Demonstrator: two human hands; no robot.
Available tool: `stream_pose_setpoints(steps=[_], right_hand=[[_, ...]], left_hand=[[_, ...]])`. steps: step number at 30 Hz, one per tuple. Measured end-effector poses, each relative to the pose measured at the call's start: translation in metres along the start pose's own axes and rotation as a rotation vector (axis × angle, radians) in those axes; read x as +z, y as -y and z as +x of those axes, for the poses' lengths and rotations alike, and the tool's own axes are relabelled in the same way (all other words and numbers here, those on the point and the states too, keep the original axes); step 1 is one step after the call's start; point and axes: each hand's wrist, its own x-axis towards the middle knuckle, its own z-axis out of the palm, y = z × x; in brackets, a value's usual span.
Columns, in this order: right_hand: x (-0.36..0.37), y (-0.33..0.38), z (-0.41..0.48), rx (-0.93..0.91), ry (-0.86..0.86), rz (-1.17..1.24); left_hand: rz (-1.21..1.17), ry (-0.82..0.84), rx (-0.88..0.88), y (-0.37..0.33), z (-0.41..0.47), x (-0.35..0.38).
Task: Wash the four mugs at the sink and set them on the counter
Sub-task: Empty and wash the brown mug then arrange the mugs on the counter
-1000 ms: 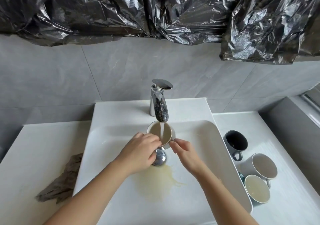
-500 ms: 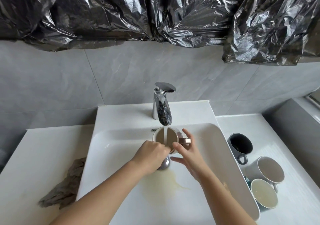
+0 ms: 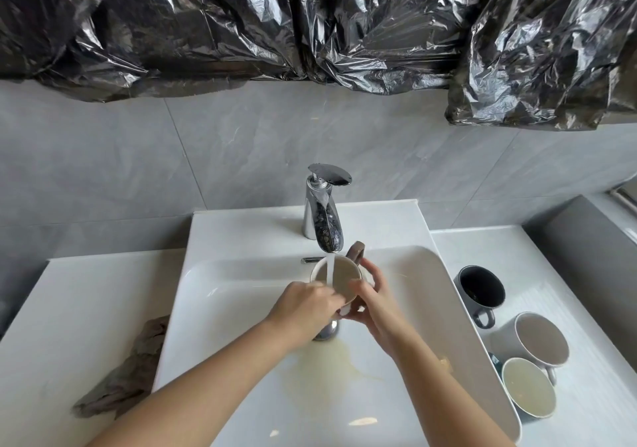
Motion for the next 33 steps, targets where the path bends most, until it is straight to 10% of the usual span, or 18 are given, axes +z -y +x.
stream_pose_setpoints(steps=[18, 33], right_hand=[[0.001, -0.004, 0.001, 0.033, 0.081, -0.133], [0.008, -0.025, 0.0, 0.072, 0.026, 0.091]], left_hand=[[0.475, 0.017, 0.133, 0.014, -0.011, 0.0], [0.138, -0.073, -0.021, 0.002, -0.005, 0.007]])
